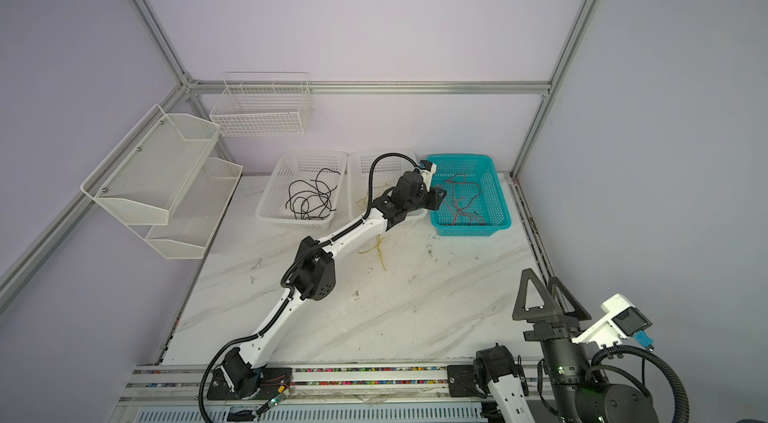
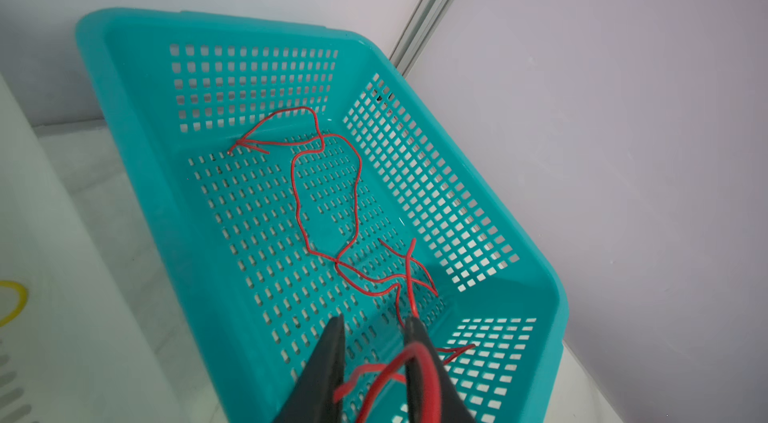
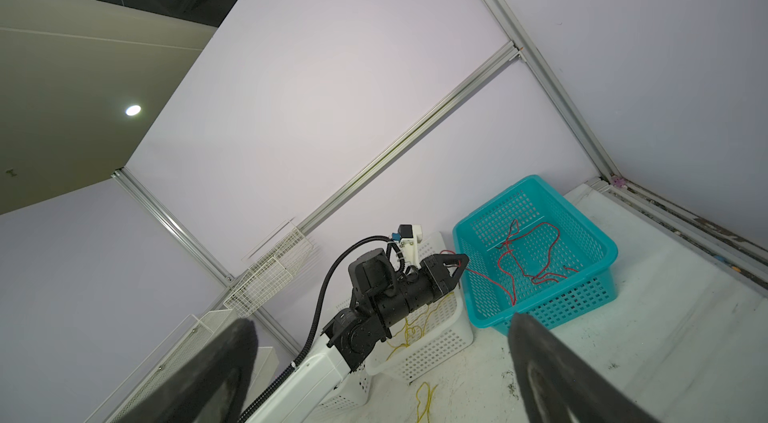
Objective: Untangle the cables
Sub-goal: 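Carry the red wire end with the left gripper over the teal basket, then open the left gripper to drop the wire end into the teal basket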
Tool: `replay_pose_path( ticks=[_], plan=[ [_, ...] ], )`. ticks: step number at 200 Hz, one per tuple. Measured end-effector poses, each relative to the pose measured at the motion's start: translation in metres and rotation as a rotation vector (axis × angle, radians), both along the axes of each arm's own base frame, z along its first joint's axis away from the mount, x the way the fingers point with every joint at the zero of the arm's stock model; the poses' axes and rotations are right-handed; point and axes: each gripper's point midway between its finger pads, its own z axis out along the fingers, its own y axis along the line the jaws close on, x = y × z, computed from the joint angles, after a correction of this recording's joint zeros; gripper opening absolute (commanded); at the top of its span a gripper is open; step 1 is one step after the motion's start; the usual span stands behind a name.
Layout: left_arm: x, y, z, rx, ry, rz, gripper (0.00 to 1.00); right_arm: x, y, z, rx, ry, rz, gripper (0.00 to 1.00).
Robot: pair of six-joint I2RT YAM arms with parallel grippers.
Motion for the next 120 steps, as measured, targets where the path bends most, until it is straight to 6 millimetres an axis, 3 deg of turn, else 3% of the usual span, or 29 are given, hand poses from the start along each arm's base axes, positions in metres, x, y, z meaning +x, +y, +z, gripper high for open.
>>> replay_pose_path(
  ticks=[73, 120],
  plan=[
    [-0.007, -0.004, 0.011, 0.029, -0.055, -0.024, 0.61, 0.001, 0.001, -0.001, -0.001, 0.002, 0.007, 0.97],
    [-0.024, -0.009, 0.043, 0.042, -0.099, -0.051, 0.74, 0.001, 0.003, -0.001, -0.003, 0.004, 0.013, 0.97]
  ],
)
